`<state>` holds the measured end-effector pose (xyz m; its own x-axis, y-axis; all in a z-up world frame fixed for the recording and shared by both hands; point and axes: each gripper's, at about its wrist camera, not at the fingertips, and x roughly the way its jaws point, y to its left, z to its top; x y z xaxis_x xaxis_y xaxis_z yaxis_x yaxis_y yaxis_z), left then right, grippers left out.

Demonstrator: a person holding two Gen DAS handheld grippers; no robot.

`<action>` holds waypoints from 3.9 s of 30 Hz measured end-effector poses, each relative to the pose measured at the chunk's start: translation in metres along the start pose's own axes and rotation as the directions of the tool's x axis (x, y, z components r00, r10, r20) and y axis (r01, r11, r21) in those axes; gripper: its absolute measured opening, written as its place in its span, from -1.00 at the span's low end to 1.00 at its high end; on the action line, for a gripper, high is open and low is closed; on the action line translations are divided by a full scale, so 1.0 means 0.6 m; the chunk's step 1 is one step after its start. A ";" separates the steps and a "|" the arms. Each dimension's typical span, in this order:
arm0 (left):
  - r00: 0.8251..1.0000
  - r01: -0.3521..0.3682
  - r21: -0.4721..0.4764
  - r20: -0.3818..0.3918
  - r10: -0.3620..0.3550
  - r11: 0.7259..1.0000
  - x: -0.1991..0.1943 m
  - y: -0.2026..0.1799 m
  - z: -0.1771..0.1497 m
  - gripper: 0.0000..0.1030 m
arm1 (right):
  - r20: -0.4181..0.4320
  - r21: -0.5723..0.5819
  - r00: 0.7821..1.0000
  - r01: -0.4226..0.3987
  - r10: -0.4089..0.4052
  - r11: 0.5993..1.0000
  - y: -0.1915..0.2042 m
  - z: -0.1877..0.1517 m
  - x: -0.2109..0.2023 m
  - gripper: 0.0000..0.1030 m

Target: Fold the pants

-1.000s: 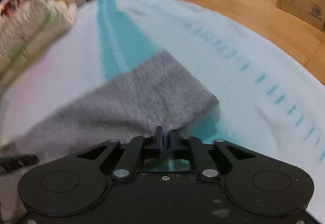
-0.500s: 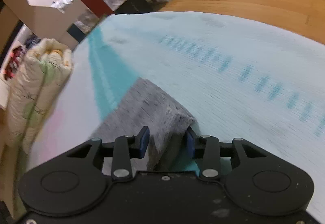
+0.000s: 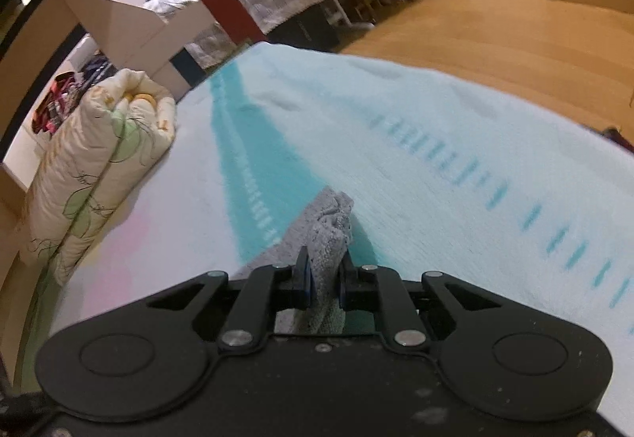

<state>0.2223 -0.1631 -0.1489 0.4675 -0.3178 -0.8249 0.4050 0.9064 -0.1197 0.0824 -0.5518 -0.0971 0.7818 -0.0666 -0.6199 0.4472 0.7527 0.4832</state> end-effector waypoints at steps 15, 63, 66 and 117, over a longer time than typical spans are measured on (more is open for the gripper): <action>0.987 0.156 -0.027 -0.030 -0.157 0.987 -0.098 0.139 0.068 0.24 | 0.056 -0.377 0.965 -0.217 0.256 0.900 0.267 -0.004 -0.090 -0.73; 0.991 0.126 0.127 -0.068 -0.118 0.984 -0.172 0.174 -0.219 0.50 | -0.328 -0.600 0.944 -0.232 0.029 0.765 0.372 -0.258 0.115 -0.54; 0.993 0.114 0.123 -0.041 -0.110 0.986 -0.188 0.169 -0.217 0.50 | -0.292 -0.628 0.952 -0.262 0.091 0.733 0.386 -0.251 0.078 -0.45; 0.966 0.045 -0.789 0.192 0.175 0.613 -0.386 0.595 -0.411 0.98 | -0.693 -0.579 0.694 -0.697 0.195 0.424 0.685 -0.424 0.084 -0.36</action>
<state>0.0649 0.3030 -0.1366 0.6729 -0.2015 -0.7118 -0.3505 0.7605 -0.5467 0.1950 -0.0789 -0.0872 0.3289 0.5542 -0.7647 -0.6065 0.7446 0.2787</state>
